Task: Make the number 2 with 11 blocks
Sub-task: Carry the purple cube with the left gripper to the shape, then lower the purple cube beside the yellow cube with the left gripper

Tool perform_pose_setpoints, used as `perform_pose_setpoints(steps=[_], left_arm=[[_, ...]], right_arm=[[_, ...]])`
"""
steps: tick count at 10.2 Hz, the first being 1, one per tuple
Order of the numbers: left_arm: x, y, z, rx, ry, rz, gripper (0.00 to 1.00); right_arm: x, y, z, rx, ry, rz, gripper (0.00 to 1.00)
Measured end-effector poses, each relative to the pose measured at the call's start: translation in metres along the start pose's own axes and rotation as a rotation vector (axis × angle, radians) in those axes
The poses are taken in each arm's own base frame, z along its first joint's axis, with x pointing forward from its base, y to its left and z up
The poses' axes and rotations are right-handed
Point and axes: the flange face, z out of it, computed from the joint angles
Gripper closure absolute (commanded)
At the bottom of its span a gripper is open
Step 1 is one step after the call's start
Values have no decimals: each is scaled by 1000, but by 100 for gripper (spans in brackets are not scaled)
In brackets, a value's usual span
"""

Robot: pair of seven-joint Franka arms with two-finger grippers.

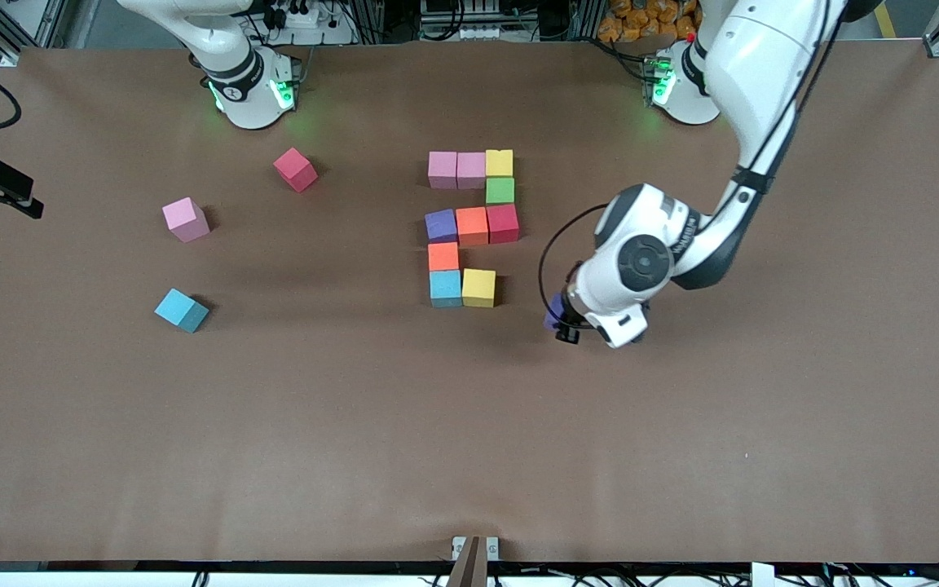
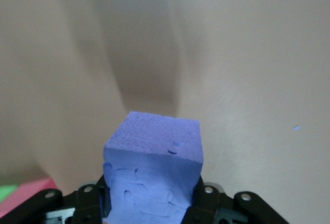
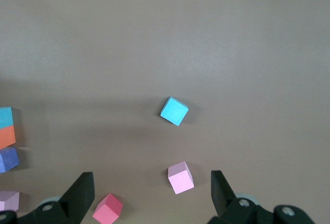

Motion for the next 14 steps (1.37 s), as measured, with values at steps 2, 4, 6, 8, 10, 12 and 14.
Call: perform_pose_setpoints(steps=[2, 4, 6, 8, 10, 12, 14], left_arm=[[-29, -13, 15, 2, 9, -54, 60], [-46, -18, 25, -15, -2, -138, 59], [-58, -25, 41, -4, 1, -202, 59], [-62, -29, 52, 9, 7, -236, 59], [-61, -30, 54, 11, 10, -251, 59], [-59, -33, 60, 2, 4, -252, 59], [-58, -35, 64, -7, -1, -252, 59]], right_arm=[[0, 0, 0, 0, 0, 0, 0], [0, 0, 1, 0, -1, 0, 0], [0, 0, 1, 0, -1, 0, 0], [0, 0, 1, 0, -2, 0, 0], [2, 0, 4, 1, -8, 0, 0], [5, 0, 9, 1, -15, 0, 0], [5, 1, 10, 1, -16, 0, 0]])
